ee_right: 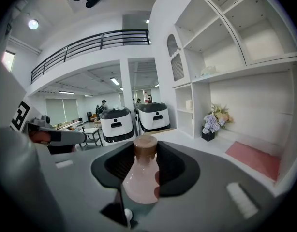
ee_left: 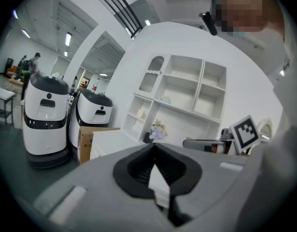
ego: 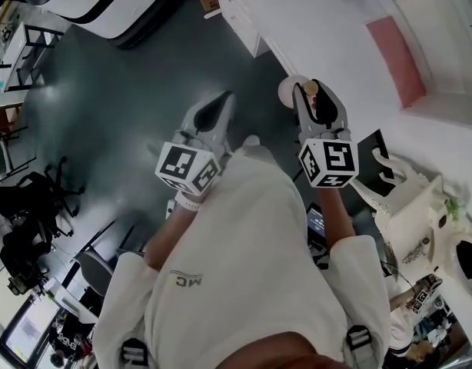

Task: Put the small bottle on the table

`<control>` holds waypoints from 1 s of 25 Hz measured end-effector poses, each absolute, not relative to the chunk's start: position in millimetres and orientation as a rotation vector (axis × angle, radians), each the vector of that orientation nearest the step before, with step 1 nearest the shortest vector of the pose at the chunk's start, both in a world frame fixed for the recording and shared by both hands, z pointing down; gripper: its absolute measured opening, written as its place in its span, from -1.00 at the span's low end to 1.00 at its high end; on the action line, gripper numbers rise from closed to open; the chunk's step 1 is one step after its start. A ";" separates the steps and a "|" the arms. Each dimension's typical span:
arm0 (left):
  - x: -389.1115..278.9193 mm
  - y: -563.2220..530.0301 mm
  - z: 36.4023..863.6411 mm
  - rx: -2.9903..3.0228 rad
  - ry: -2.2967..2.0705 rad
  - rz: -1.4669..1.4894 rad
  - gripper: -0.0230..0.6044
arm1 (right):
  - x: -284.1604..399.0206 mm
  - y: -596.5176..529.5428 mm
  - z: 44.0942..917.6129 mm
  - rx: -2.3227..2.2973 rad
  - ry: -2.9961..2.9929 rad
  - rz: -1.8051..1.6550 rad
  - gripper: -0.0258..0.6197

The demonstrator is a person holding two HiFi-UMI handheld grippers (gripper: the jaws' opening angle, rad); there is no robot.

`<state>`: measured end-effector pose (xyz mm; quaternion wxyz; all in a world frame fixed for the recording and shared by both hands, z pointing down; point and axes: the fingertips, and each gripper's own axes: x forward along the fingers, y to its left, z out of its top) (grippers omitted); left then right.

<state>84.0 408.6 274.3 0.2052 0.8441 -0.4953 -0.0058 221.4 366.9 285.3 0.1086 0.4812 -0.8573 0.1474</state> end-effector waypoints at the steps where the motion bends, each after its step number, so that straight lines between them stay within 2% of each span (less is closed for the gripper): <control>1: 81.7 402.9 274.4 2.350 -1.385 -0.020 -0.93 | 218.8 361.7 285.4 1.405 -2.526 0.431 -0.48; 12: 18.9 281.3 276.5 2.404 -1.338 -0.005 -0.93 | 158.8 259.3 292.2 1.457 -2.500 0.448 -0.48; 25: -111.3 101.1 244.4 2.539 -1.164 0.004 -0.93 | 50.7 105.6 272.3 1.686 -2.397 0.464 -0.48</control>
